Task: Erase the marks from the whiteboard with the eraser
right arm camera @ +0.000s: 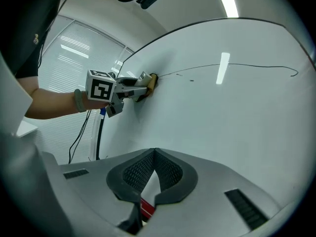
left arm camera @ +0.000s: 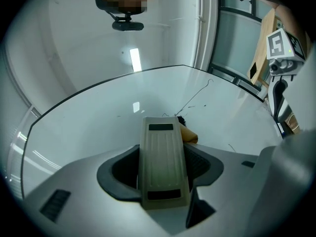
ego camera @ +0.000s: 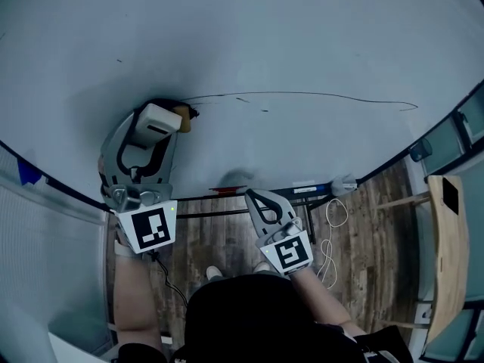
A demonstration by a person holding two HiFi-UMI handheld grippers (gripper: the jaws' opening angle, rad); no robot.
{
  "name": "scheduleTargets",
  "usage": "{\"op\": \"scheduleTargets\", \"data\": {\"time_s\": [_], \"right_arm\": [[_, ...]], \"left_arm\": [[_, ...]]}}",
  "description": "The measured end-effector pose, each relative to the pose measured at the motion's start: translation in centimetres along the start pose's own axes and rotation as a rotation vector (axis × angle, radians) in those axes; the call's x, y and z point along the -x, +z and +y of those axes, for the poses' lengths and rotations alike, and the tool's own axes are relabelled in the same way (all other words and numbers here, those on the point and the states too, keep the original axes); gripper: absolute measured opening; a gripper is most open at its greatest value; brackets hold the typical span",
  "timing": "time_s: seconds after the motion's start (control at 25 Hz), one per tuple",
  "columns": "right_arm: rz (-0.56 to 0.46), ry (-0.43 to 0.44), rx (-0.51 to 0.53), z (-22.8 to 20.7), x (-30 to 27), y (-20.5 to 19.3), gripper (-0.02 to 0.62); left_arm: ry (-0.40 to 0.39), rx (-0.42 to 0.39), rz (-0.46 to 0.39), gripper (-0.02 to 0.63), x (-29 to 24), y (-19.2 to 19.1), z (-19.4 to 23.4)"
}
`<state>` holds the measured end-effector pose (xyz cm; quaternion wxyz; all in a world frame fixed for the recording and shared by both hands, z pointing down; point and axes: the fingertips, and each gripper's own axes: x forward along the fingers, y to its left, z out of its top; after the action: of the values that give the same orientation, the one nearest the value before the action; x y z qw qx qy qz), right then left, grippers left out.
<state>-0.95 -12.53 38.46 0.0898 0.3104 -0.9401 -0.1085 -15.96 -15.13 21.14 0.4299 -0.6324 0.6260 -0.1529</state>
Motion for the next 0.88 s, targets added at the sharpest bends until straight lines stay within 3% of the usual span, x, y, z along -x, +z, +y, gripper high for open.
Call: {"op": "scheduleTargets", "data": {"time_s": [0.24, 0.88], "right_arm": [[0.001, 0.028, -0.003, 4.2, -3.7, 1.0, 0.026], [-0.023, 0.030, -0.003, 5.0, -4.7, 1.2, 0.026]], "left_arm": [[0.031, 0.063, 0.057, 0.269, 3.5, -5.5, 5.1], [0.003, 0.009, 0.034, 0.267, 3.6, -4.1, 5.5]]}}
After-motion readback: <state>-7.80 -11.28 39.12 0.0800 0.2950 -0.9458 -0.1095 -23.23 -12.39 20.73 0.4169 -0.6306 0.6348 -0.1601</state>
